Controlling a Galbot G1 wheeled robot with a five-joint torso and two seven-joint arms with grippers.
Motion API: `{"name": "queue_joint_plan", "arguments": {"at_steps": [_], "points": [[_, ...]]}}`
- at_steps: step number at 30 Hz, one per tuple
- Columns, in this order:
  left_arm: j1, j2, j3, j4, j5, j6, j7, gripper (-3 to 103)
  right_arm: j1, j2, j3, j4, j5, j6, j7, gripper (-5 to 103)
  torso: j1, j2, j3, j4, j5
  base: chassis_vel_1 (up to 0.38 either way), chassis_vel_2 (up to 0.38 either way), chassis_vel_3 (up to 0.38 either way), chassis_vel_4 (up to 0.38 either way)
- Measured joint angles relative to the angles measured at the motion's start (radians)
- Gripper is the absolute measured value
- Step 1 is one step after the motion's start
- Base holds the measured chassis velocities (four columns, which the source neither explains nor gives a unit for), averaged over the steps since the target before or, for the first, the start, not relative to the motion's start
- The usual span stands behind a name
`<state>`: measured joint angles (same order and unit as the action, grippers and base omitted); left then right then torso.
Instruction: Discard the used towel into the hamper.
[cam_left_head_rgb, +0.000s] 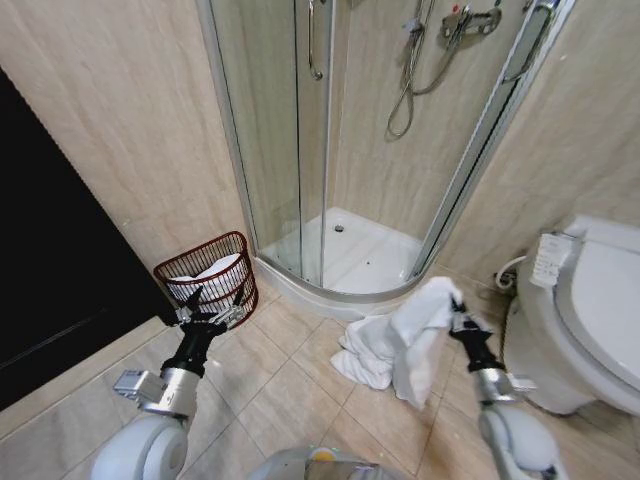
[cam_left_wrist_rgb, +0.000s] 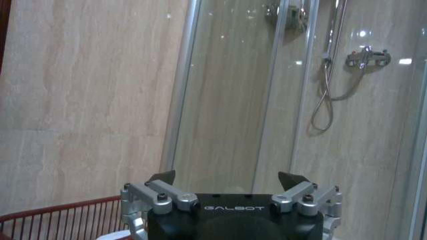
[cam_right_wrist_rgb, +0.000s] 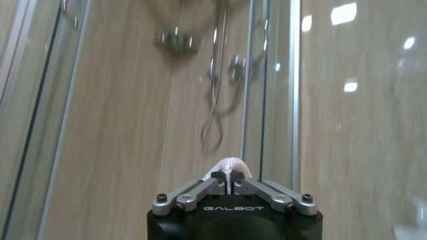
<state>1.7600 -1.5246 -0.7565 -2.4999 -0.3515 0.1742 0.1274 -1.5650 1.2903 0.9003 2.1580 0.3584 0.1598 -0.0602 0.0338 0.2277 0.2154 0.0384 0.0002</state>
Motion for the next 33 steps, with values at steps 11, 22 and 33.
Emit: {"name": "queue_joint_plan", "arguments": {"at_steps": [11, 22, 33], "points": [[0.0, 0.0, 0.0, 0.0, 0.0, 0.0, 0.0, 100, 0.073, -0.115, 0.113, 0.18, 0.101, -0.048, 0.049, 2, 0.0, 0.0, 0.0, 0.0, -0.0002, 0.0, 0.0, 0.0, 0.0], [0.0, 0.0, 0.0, 0.0, 0.0, 0.0, 0.0, 100, 0.128, -0.221, 0.26, 0.274, 0.231, -0.041, 0.094, 2, 0.0, 0.0, 0.0, 0.0, 0.0, 0.0, 0.0, 0.0, 0.0], [0.0, 0.0, 0.0, 0.0, 0.0, 0.0, 0.0, 100, 0.15, -0.333, 0.457, 0.305, 0.394, -0.061, 0.1, 2, 0.008, 0.023, 0.015, 0.0, -0.0002, 0.0, 0.0, 0.0, 0.0]]}}
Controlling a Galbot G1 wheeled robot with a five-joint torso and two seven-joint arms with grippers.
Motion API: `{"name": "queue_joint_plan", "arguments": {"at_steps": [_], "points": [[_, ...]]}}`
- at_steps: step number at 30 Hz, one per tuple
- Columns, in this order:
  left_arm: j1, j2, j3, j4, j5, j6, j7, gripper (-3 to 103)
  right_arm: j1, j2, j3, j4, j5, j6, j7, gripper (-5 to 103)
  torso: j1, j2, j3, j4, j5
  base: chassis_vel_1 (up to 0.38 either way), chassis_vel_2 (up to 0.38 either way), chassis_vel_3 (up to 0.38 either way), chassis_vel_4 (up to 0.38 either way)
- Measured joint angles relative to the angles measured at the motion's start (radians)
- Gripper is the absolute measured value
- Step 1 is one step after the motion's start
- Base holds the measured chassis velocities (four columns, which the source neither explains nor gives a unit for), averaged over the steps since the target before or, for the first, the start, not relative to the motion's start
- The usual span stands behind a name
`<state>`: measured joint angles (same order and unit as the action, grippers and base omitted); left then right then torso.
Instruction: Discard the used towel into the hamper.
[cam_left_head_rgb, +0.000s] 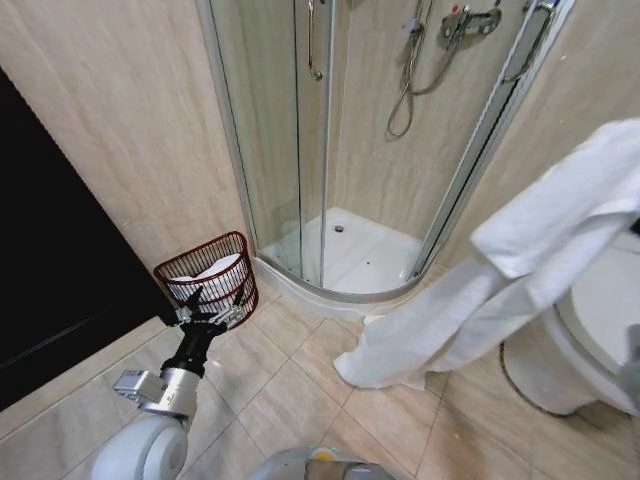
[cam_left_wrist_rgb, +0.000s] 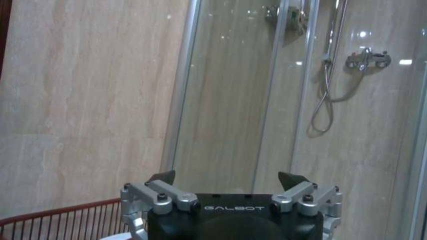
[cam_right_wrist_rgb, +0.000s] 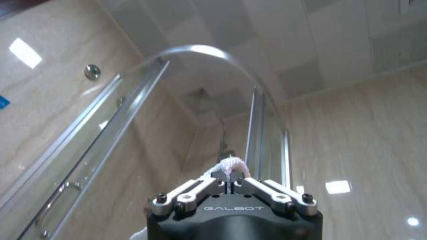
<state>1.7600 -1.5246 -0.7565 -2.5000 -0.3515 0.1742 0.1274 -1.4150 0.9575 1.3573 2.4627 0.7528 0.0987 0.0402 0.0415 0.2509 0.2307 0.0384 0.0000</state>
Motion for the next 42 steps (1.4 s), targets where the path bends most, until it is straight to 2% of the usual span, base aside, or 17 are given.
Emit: {"name": "queue_joint_plan", "arguments": {"at_steps": [7, 21, 24, 33, 42], "points": [[0.0, 0.0, 0.0, 0.0, 0.0, 0.0, 0.0, 100, -0.008, -0.035, 0.073, -0.008, 0.069, 0.001, -0.008, 2, 0.012, 0.036, 0.024, 0.0, 0.0, 0.0, 0.0, 0.0, 0.0], [0.0, 0.0, 0.0, 0.0, 0.0, 0.0, 0.0, 100, 0.04, -0.129, 0.102, -0.048, 0.125, -0.018, -0.004, 2, 0.028, 0.086, 0.058, 0.0001, 0.0, 0.0, 0.0, 0.0, 0.0], [0.0, 0.0, 0.0, 0.0, 0.0, 0.0, 0.0, 100, 0.041, -0.157, 0.127, -0.061, 0.148, -0.021, -0.007, 2, 0.037, 0.107, 0.07, 0.0, 0.0, 0.0, 0.0, 0.0, 0.0], [0.0, 0.0, 0.0, 0.0, 0.0, 0.0, 0.0, 100, 0.04, -0.183, 0.149, -0.075, 0.165, -0.022, -0.012, 2, 0.047, 0.14, 0.093, 0.0, 0.0, 0.0, 0.0, 0.0, 0.0], [0.0, 0.0, 0.0, 0.0, 0.0, 0.0, 0.0, 100, 0.033, -0.178, 0.153, -0.074, 0.169, -0.022, -0.021, 2, 0.061, 0.178, 0.116, 0.0, 0.0, 0.0, 0.0, 0.0, 0.0]]}}
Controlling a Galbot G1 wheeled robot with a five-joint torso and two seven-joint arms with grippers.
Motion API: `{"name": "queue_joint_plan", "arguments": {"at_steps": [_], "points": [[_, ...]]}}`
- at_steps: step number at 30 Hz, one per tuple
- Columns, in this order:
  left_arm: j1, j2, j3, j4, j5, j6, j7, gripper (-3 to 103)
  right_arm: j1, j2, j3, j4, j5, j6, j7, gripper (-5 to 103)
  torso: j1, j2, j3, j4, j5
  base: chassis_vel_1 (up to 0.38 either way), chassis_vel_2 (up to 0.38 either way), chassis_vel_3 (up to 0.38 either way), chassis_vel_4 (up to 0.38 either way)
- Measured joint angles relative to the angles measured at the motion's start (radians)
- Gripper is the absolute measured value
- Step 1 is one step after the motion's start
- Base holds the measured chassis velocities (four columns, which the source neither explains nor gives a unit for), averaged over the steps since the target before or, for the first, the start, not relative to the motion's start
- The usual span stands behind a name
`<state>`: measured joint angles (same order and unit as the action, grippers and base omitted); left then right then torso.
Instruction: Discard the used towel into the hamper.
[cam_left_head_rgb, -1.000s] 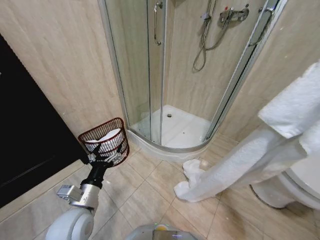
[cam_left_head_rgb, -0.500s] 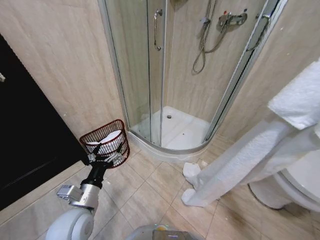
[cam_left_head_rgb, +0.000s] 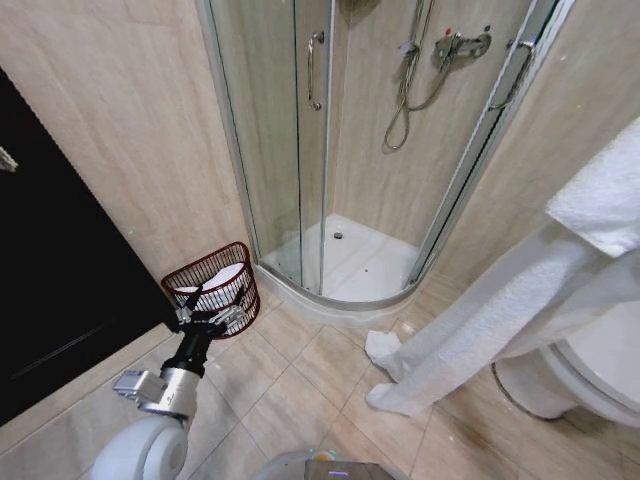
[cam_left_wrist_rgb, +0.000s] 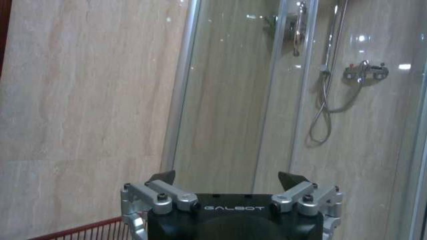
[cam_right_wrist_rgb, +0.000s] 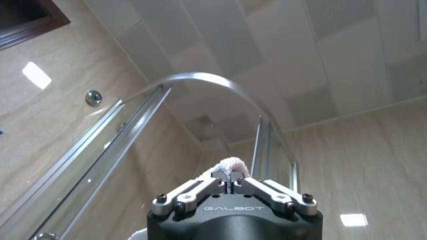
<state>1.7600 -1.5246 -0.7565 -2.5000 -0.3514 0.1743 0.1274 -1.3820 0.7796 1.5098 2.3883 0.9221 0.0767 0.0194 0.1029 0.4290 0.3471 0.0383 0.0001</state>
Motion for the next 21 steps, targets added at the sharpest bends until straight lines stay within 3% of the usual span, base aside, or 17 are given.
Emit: {"name": "queue_joint_plan", "arguments": {"at_steps": [21], "points": [[0.0, 0.0, 0.0, 0.0, 0.0, 0.0, 0.0, 100, 0.013, -0.038, 0.016, -0.023, 0.019, 0.002, -0.013, 2, 0.033, 0.088, 0.055, 0.0, 0.0, 0.0, 0.0, 0.0, 0.0]]}}
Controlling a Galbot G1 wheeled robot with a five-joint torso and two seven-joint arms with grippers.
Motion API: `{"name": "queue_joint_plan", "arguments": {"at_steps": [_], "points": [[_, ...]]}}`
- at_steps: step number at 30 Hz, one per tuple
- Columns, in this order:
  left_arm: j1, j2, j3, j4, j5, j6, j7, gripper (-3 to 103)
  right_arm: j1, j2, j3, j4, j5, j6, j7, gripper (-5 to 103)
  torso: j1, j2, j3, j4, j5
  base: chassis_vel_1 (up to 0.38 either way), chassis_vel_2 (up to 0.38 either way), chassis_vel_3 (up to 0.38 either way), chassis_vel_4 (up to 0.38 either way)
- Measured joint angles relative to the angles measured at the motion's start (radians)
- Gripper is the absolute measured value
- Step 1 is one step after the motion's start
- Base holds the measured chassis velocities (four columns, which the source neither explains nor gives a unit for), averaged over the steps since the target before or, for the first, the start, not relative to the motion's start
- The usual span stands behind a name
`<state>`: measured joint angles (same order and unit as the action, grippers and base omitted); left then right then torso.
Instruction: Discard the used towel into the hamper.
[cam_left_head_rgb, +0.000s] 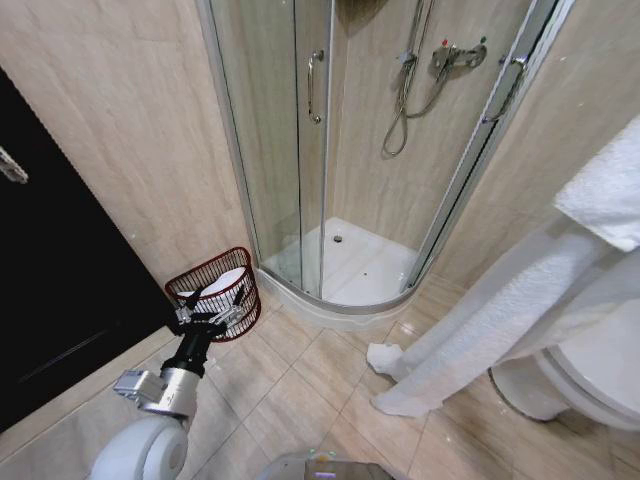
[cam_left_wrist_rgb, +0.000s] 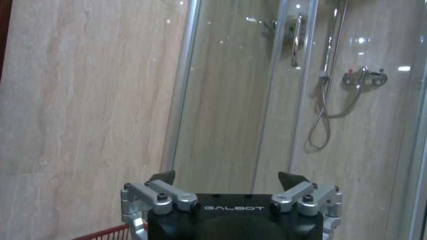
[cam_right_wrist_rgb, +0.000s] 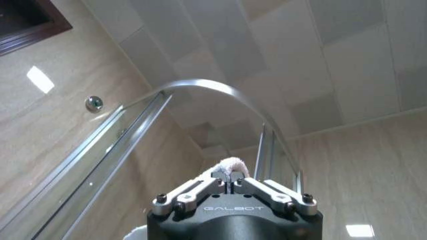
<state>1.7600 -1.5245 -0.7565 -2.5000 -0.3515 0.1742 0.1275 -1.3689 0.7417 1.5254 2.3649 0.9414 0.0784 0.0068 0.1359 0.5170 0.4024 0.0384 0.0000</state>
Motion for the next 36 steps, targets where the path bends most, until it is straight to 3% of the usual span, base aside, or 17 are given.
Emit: {"name": "queue_joint_plan", "arguments": {"at_steps": [8, 16, 36], "points": [[0.0, 0.0, 0.0, 0.0, 0.0, 0.0, 0.0, 100, 0.003, -0.013, 0.011, -0.015, 0.018, 0.0, -0.007, 2, 0.014, 0.036, 0.022, 0.0, -0.0001, 0.0, 0.0, 0.0, 0.0], [0.0, 0.0, 0.0, 0.0, 0.0, 0.0, 0.0, 100, 0.009, 0.044, -0.074, 0.029, -0.027, 0.001, -0.014, 2, 0.027, 0.068, 0.041, 0.0001, -0.0002, 0.0, 0.0, 0.0, 0.0], [0.0, 0.0, 0.0, 0.0, 0.0, 0.0, 0.0, 100, 0.043, -0.067, -0.015, -0.137, 0.035, 0.021, -0.037, 2, 0.062, 0.152, 0.091, 0.0, -0.0002, 0.0, 0.0, 0.0, 0.0]]}}
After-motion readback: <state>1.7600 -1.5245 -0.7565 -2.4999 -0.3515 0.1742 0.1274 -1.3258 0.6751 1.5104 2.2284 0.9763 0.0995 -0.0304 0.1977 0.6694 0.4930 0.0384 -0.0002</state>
